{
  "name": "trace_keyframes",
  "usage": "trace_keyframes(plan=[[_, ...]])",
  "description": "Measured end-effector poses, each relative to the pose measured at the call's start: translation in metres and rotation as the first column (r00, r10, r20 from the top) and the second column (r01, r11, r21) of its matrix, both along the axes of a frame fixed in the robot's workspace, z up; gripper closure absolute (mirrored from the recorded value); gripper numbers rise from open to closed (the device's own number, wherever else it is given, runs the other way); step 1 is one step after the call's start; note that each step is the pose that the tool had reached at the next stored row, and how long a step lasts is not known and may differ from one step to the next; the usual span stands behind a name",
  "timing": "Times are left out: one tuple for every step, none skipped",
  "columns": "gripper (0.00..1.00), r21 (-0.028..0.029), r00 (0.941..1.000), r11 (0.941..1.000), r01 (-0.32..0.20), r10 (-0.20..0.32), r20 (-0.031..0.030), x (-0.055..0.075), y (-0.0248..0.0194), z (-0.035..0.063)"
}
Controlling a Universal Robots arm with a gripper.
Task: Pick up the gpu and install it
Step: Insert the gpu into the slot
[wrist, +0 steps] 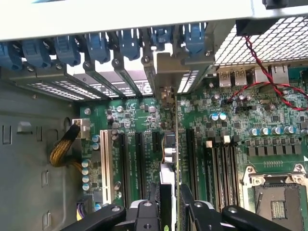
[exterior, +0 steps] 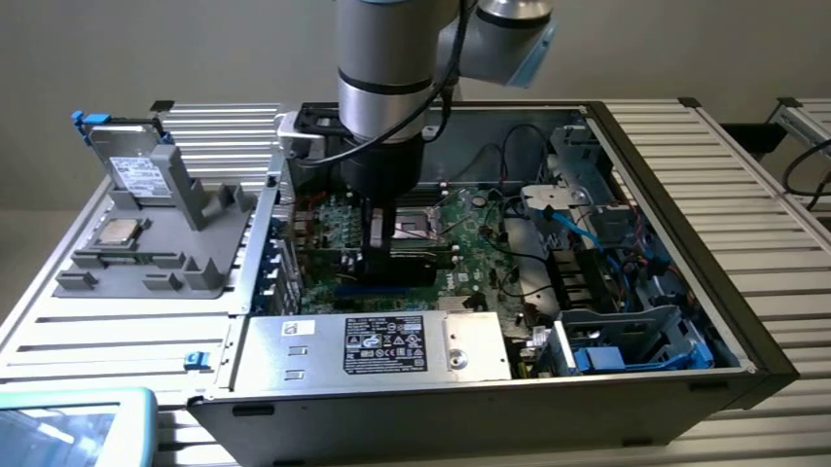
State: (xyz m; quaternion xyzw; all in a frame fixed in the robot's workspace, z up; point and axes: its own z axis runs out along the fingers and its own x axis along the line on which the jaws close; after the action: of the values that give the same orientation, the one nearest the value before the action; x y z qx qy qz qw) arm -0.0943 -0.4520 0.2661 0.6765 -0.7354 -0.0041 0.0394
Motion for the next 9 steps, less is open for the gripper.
trace_keyframes(plan=[[0.73,0.0002,1.0000,1.0000,0.000,0.000,0.0002,0.0000,0.0000,-0.0001],[0.73,0.0002,1.0000,1.0000,0.000,0.000,0.0002,0.0001,0.0001,-0.0001],[0.73,0.0002,1.0000,1.0000,0.000,0.000,0.0007,-0.0002,0.0002,-0.0006],[0.73,0.0000,1.0000,1.0000,0.000,0.000,0.0024,-0.0012,0.0005,-0.0014],[0.73,0.0000,1.0000,1.0000,0.000,0.000,0.0050,-0.0024,0.0008,-0.0022],[0.73,-0.0003,1.0000,1.0000,0.000,0.000,0.0089,-0.0041,0.0011,-0.0026],[0.73,-0.0003,0.9999,1.0000,0.000,0.000,0.0136,-0.0055,0.0014,-0.0029],[0.73,-0.0003,0.9999,1.0000,-0.001,0.001,0.0171,-0.0059,0.0017,-0.0029],[0.73,0.0000,0.9998,1.0000,-0.001,0.001,0.0204,-0.0061,0.0018,-0.0031]])
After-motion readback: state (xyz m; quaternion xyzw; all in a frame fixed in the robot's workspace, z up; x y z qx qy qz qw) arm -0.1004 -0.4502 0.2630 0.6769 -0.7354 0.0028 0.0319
